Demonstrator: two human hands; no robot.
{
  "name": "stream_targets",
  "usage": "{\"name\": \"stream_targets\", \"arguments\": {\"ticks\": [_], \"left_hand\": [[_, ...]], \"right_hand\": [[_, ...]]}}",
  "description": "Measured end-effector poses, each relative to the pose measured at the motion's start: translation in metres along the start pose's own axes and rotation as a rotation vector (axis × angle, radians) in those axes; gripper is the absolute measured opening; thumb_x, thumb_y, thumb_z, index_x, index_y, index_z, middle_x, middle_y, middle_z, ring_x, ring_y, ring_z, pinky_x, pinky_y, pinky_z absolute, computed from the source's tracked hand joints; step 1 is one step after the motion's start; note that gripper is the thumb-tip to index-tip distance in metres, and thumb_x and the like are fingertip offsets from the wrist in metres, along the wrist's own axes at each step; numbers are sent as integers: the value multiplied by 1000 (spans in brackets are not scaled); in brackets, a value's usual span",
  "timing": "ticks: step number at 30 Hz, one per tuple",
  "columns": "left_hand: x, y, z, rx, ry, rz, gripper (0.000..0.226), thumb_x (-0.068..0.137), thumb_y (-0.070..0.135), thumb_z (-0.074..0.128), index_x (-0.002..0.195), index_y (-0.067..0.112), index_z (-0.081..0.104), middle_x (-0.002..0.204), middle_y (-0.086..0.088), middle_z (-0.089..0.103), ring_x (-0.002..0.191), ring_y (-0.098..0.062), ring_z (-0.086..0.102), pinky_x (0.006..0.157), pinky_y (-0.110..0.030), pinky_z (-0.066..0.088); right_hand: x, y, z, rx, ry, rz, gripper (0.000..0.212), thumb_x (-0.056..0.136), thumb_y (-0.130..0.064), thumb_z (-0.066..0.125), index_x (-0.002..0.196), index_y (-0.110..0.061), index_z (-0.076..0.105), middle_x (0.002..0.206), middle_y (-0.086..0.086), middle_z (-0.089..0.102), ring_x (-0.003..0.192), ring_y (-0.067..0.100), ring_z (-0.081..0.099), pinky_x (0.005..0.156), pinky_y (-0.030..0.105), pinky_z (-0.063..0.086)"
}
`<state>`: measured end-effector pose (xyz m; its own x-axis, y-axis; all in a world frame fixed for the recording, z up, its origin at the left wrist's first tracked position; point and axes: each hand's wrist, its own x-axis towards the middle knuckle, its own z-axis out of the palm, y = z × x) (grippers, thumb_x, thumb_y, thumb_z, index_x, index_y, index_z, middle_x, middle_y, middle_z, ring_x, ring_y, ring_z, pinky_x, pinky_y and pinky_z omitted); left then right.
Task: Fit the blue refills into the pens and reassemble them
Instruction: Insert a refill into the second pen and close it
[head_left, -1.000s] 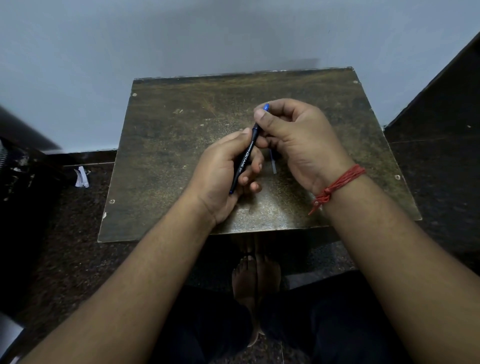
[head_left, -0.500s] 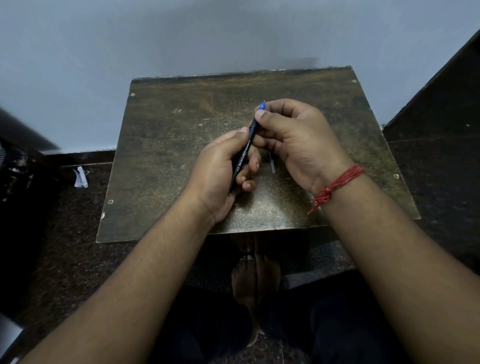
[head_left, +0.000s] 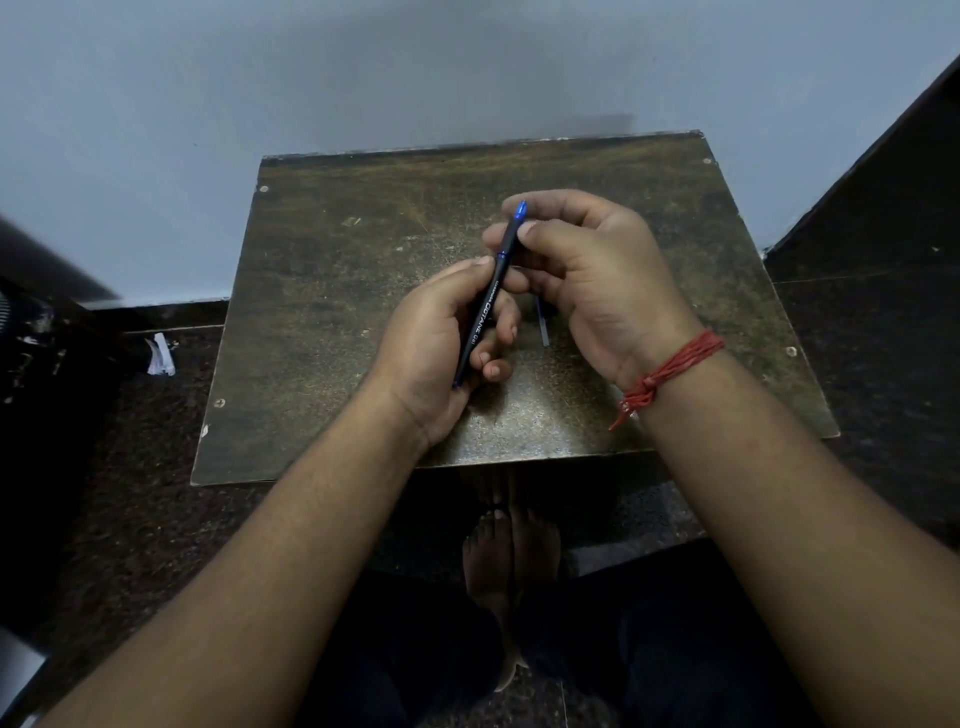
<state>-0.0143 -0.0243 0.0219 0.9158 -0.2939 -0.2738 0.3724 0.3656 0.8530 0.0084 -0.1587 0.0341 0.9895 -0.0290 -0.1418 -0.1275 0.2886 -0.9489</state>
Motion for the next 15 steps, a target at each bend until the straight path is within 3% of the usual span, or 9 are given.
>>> {"name": "stream_targets", "arguments": {"ticks": [4, 8, 12, 15], "left_hand": [[0, -1, 1, -14, -1, -1, 28, 103, 22, 41, 92, 7, 61, 53, -2, 51, 37, -8, 30, 37, -19, 29], [0, -1, 1, -27, -1, 0, 29, 104, 22, 40, 91, 7, 62, 54, -3, 52, 37, -8, 30, 37, -19, 29], [1, -1, 0, -15, 2, -6, 29, 104, 23, 41, 92, 7, 62, 55, -2, 53, 37, -8, 30, 37, -19, 29], [1, -2, 0, -10, 2, -5, 26, 104, 23, 41, 97, 6, 59, 55, -2, 52, 37, -7, 30, 37, -19, 29]], "right_hand": [[-1, -2, 2, -7, 40, 6, 14, 95, -4, 57, 109, -3, 63, 98, 14, 77, 82, 26, 71, 65, 26, 56], [-2, 0, 5, -75, 65, -32, 11, 93, -11, 69, 99, -5, 61, 83, 10, 65, 70, 16, 67, 64, 26, 58], [-3, -2, 3, -49, 38, -20, 7, 93, 1, 61, 99, -2, 62, 80, 8, 69, 72, 27, 62, 61, 26, 56], [-3, -3, 4, -2, 22, 20, 16, 93, 3, 53, 106, -1, 61, 93, 13, 76, 81, 31, 65, 63, 26, 57]]}}
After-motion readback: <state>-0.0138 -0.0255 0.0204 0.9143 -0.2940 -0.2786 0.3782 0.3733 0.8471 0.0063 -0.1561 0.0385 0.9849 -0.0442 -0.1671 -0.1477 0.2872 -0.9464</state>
